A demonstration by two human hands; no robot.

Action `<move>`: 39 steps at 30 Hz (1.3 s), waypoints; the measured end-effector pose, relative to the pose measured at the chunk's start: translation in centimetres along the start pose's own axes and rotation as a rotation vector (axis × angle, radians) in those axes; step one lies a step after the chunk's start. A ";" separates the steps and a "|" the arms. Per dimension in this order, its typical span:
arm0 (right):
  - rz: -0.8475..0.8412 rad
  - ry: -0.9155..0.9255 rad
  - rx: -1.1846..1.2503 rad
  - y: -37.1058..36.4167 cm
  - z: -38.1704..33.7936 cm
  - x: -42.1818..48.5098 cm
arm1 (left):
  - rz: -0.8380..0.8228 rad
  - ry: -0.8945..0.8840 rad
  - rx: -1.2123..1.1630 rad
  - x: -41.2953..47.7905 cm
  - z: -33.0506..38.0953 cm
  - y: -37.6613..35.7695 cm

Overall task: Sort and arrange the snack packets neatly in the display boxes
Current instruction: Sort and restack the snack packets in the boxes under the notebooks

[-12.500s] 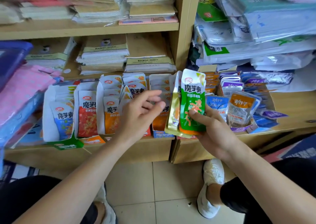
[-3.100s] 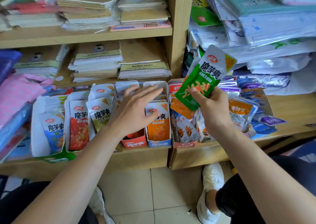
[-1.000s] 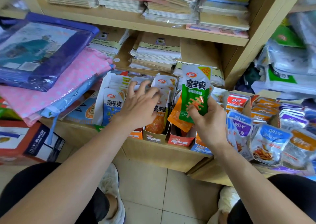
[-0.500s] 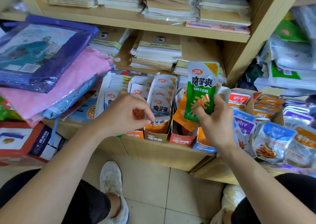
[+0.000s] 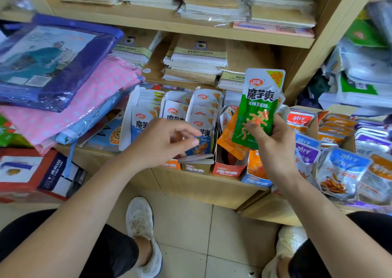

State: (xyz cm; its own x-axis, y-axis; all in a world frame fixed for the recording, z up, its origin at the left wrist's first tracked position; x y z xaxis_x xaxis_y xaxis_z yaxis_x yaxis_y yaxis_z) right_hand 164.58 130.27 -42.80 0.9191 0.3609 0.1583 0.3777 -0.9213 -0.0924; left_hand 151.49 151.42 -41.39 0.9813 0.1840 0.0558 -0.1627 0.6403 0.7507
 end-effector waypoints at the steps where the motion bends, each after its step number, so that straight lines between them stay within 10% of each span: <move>1: 0.007 0.000 0.001 0.1 0.0 0.0 | 0.063 -0.019 0.129 0.8 -0.2 -0.2; 15: 0.020 -0.001 -0.029 1.2 0.0 -0.2 | -0.237 -0.069 0.982 6.3 0.0 -2.2; 39: -0.006 -0.009 -0.056 0.5 0.2 -0.4 | -0.271 0.006 0.319 0.8 0.9 1.8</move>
State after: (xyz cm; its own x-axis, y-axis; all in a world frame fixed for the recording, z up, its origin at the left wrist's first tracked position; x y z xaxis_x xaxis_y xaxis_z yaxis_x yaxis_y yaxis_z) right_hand 164.42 129.72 -43.06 0.9179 0.3671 0.1503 0.3763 -0.9258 -0.0366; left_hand 152.07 152.08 -39.42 0.9835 0.0458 -0.1749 0.1420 0.4030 0.9041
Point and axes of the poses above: each hand's wrist, its own x-axis towards the middle knuckle, its own y-axis out of the back of the hand, z = x × y, the point moved 4 cm from there along x, towards the middle knuckle, and after that the axes turned 10 degrees about x, right-handed, at the moved point
